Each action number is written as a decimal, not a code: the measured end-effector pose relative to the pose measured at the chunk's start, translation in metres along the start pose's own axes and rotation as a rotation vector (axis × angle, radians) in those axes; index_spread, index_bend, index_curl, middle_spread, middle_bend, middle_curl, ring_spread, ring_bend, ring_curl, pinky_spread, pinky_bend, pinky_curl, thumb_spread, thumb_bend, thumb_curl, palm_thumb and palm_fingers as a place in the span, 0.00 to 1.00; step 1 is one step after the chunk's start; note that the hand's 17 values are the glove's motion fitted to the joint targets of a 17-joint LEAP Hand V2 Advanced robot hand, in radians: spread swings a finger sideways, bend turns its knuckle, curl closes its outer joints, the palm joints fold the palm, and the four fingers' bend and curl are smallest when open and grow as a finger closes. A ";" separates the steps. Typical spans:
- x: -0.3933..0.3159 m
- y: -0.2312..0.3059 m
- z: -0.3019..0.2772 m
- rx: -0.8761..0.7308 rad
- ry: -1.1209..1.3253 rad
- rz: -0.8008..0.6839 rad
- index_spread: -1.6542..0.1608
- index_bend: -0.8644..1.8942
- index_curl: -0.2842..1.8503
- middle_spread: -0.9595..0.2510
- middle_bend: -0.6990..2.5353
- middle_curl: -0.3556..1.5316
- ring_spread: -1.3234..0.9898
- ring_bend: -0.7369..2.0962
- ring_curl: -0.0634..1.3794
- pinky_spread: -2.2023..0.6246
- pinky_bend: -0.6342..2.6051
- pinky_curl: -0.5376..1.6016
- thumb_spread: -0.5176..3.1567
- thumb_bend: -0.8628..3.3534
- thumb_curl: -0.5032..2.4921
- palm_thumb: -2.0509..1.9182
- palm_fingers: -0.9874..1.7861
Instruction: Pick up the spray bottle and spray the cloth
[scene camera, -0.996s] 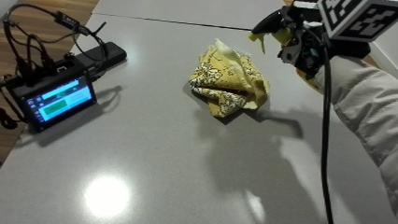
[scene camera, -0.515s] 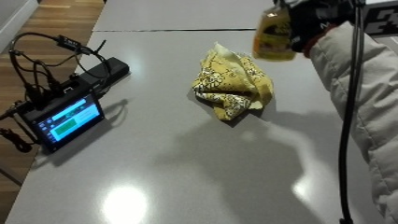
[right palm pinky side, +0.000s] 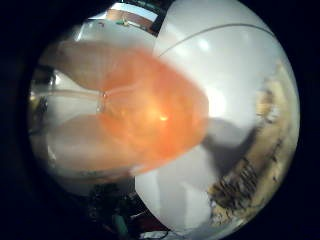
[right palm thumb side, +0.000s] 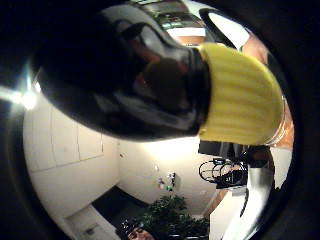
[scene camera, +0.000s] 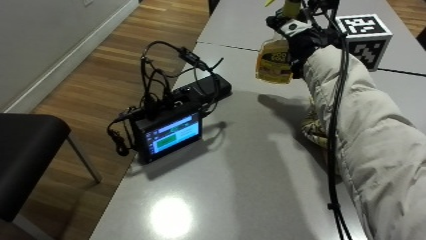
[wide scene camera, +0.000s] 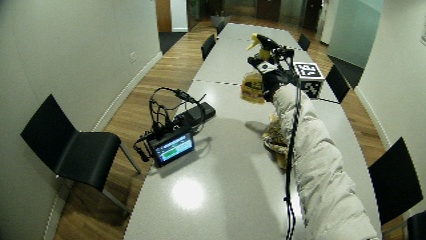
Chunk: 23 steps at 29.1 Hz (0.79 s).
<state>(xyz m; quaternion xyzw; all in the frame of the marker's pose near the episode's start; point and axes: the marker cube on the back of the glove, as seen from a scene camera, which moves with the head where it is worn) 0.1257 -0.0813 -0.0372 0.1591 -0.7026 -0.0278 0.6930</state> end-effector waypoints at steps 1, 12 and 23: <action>0.012 -0.002 -0.002 -0.010 0.000 0.028 0.77 0.39 0.40 0.68 0.35 0.47 0.49 0.40 0.40 0.71 0.24 0.44 0.31 0.20 0.38 0.80 0.67; 0.082 0.003 -0.027 -0.021 -0.052 0.169 0.76 0.43 0.41 0.68 0.37 0.48 0.50 0.38 0.38 0.76 0.20 0.36 0.33 0.20 0.38 0.81 0.62; 0.017 0.050 -0.032 -0.250 -0.019 0.059 0.71 0.35 0.35 0.71 0.31 0.43 0.50 0.33 0.35 0.80 0.26 0.36 0.36 0.22 0.39 0.83 0.34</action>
